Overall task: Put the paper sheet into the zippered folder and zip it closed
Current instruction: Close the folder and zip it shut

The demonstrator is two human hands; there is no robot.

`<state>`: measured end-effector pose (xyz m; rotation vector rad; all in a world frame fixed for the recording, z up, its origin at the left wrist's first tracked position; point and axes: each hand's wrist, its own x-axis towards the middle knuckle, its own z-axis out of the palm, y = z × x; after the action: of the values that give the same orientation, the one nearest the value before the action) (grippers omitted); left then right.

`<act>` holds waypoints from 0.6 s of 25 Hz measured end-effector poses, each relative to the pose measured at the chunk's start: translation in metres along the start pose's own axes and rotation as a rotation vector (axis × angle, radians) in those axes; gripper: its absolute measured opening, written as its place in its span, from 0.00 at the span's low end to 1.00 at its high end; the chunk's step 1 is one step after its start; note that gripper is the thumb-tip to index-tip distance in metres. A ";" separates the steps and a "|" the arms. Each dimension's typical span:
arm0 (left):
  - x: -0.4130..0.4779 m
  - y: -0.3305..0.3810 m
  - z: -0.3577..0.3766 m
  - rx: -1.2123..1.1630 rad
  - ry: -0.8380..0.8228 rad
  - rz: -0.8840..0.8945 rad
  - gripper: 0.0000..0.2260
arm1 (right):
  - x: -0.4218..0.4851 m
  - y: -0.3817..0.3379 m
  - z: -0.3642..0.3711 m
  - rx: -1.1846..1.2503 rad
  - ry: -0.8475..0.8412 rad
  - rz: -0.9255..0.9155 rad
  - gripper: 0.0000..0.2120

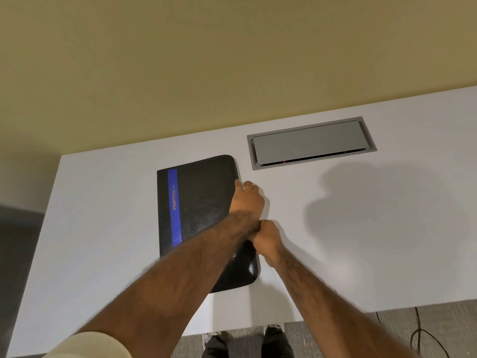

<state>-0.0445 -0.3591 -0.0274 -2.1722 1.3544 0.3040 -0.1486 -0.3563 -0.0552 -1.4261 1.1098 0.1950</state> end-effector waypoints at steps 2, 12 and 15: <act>0.005 -0.005 0.000 -0.004 0.016 -0.006 0.22 | 0.000 0.001 -0.001 -0.049 0.036 -0.001 0.07; 0.055 -0.056 -0.008 -0.398 0.129 -0.170 0.23 | -0.004 0.016 0.004 -0.137 0.060 0.026 0.11; 0.073 -0.069 -0.010 -0.493 0.153 -0.259 0.20 | -0.001 0.019 0.005 -0.109 0.039 0.041 0.09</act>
<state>0.0493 -0.3968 -0.0305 -2.7967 1.1411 0.4113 -0.1600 -0.3470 -0.0685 -1.5102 1.1761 0.2608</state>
